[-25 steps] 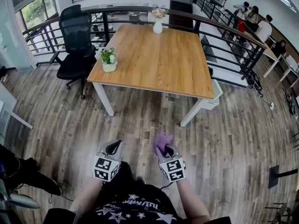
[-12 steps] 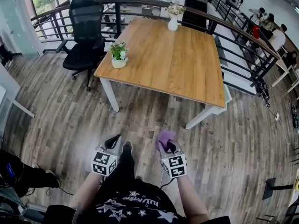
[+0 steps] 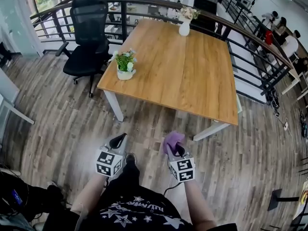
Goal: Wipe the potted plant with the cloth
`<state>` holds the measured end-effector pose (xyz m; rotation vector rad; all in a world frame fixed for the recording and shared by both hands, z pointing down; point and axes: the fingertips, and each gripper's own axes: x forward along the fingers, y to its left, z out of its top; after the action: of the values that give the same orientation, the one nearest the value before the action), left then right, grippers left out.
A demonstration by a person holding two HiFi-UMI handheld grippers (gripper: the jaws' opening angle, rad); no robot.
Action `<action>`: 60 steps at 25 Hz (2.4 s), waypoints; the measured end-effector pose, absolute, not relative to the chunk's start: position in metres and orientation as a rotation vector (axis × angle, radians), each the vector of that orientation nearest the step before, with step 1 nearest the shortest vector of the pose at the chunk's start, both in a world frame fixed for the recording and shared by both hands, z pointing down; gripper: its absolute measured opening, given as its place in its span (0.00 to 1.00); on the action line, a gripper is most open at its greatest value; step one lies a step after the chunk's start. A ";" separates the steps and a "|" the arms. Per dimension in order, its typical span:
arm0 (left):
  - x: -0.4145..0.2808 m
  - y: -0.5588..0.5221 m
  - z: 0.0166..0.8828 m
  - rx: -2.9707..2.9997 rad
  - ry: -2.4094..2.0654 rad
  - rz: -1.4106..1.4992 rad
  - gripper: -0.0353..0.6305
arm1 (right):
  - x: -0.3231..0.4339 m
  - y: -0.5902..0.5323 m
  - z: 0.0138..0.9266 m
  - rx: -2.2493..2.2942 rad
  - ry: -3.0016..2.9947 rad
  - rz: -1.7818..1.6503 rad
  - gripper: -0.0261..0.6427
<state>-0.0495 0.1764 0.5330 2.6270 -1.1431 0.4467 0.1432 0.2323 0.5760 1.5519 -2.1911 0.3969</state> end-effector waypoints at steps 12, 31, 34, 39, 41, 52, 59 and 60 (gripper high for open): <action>-0.088 0.053 0.530 2.589 -1.144 0.404 0.06 | 0.105 0.108 0.559 1.506 -2.171 0.346 0.17; -0.121 -0.058 0.534 2.613 -1.094 0.379 0.06 | 0.069 -0.010 0.552 1.514 -2.150 0.311 0.17; -0.124 -0.062 0.541 2.587 -1.099 0.393 0.06 | 0.069 -0.016 0.561 1.496 -2.143 0.337 0.17; -0.130 -0.074 0.554 2.553 -1.108 0.417 0.06 | 0.059 -0.040 0.576 1.432 -2.162 0.354 0.17; -0.131 -0.083 0.556 2.544 -1.125 0.422 0.06 | 0.060 -0.056 0.576 1.421 -2.173 0.346 0.17; -0.121 -0.154 0.555 2.537 -1.165 0.425 0.06 | 0.076 -0.153 0.579 1.341 -2.200 0.333 0.17; -0.114 -0.191 0.567 2.517 -1.145 0.415 0.06 | 0.083 -0.204 0.594 1.210 -2.224 0.318 0.17; -0.111 -0.195 0.569 2.519 -1.122 0.417 0.11 | 0.082 -0.210 0.597 1.175 -2.232 0.306 0.17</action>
<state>-0.1113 -0.1948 0.5694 2.5189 -1.1216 0.4172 0.0820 -0.2095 0.5970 1.1747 -2.2318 0.3055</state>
